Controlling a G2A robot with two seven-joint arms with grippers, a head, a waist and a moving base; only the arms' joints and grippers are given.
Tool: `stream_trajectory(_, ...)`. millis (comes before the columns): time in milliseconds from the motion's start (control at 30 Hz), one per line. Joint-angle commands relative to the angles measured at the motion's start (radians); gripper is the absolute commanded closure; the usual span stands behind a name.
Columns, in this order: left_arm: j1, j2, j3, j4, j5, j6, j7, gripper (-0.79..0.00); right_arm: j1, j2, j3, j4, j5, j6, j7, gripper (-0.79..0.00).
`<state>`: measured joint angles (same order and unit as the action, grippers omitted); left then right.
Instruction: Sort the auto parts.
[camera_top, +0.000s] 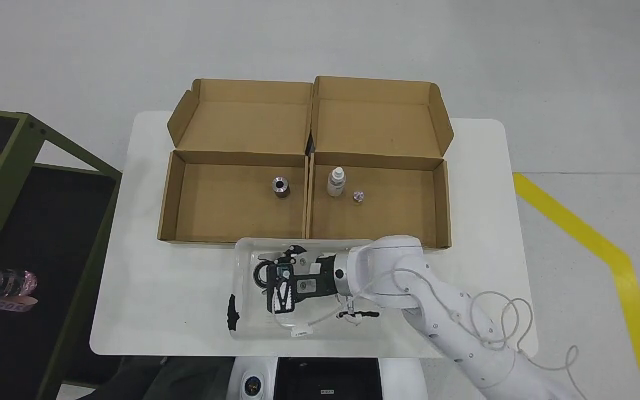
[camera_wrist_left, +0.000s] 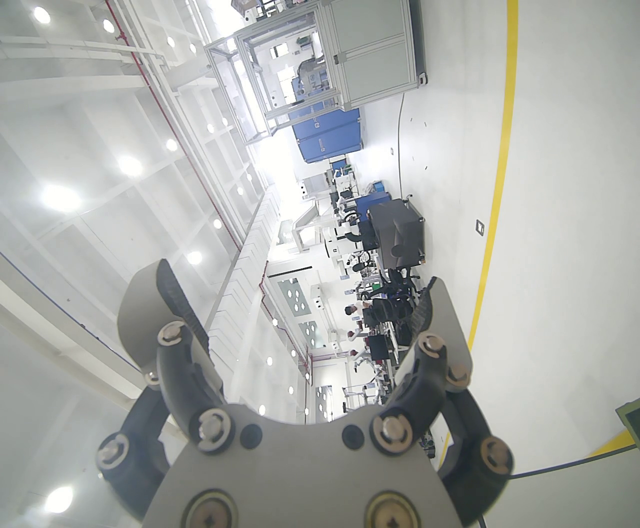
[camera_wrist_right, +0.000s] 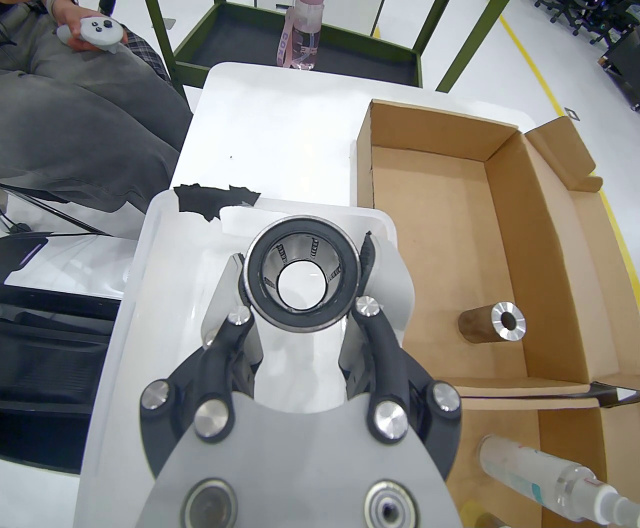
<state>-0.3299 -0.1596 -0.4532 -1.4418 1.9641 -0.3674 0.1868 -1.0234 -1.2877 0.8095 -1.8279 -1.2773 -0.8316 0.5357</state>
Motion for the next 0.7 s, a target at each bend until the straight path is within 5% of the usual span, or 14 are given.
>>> stream_trajectory(0,0.000,0.000,0.000,0.000,0.000,0.000,0.000,-0.785,0.008,0.000,0.002,0.001,0.008,0.002,-0.004,0.000)
stream_trajectory(667,0.000,0.000,0.000,0.000,0.000,0.000,0.000,-0.785,0.105,-0.010,0.018,0.051,0.069,0.056,-0.029,0.000)
